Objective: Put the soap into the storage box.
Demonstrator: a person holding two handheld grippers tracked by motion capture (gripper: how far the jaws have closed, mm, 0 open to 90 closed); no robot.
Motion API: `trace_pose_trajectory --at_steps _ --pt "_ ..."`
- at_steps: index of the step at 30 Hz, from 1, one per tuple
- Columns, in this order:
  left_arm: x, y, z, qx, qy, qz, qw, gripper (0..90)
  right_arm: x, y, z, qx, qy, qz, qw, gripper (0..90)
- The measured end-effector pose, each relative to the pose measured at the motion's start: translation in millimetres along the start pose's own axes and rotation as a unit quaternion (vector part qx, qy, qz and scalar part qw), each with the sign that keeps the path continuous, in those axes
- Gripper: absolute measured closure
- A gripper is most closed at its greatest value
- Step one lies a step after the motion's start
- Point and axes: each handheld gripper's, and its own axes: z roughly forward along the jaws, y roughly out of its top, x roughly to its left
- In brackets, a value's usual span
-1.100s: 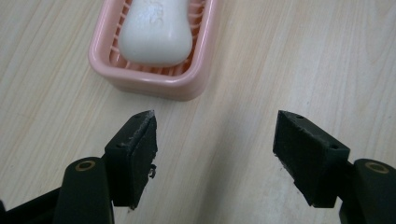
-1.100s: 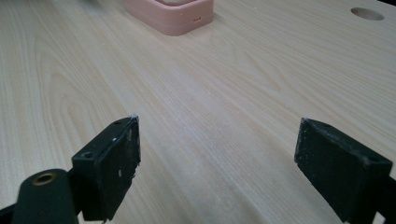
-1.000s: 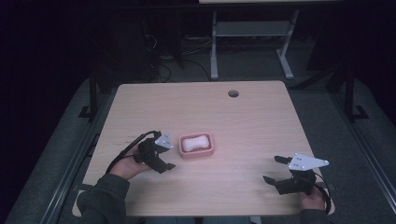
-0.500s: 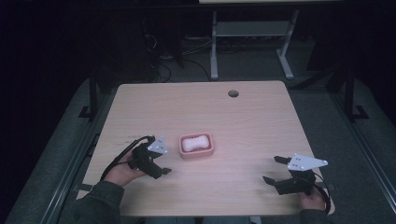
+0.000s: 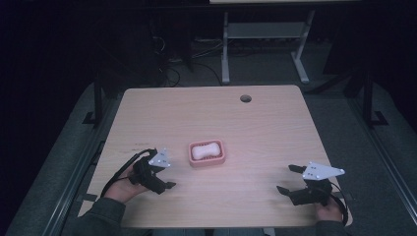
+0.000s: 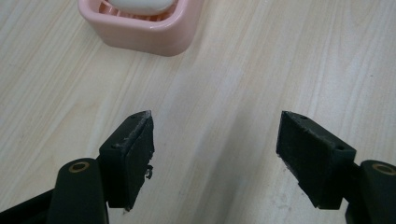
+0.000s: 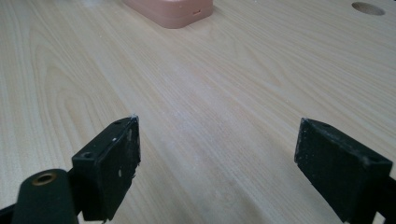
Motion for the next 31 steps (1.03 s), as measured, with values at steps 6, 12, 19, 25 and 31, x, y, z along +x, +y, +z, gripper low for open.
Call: trace_pose_trajectory --at_steps 6,12,19,25,31 --pt "-1.3 -5.5 -3.2 -0.002 0.004 -0.003 1.0 27.2 0.1 -0.2 0.0 0.003 -0.001 0.001 1.0 13.6" --pt "-3.3 -12.1 -4.7 -0.004 0.004 -0.007 1.0 27.1 -0.3 -0.9 -0.2 0.004 -0.003 0.0 1.0 13.6" --pt "-7.0 -14.8 -4.5 -0.009 0.002 -0.009 0.9999 27.1 -0.1 -1.4 -0.1 0.006 -0.003 0.002 1.0 13.6" --pt "-13.0 -22.9 0.7 -0.01 -0.001 -0.012 0.9999 27.2 0.3 -0.8 0.6 0.006 -0.002 0.0 1.0 13.6" --pt "-16.0 -30.4 1.1 -0.009 -0.006 -0.017 0.9998 27.3 1.1 0.7 1.7 0.004 0.001 -0.007 1.0 13.6"
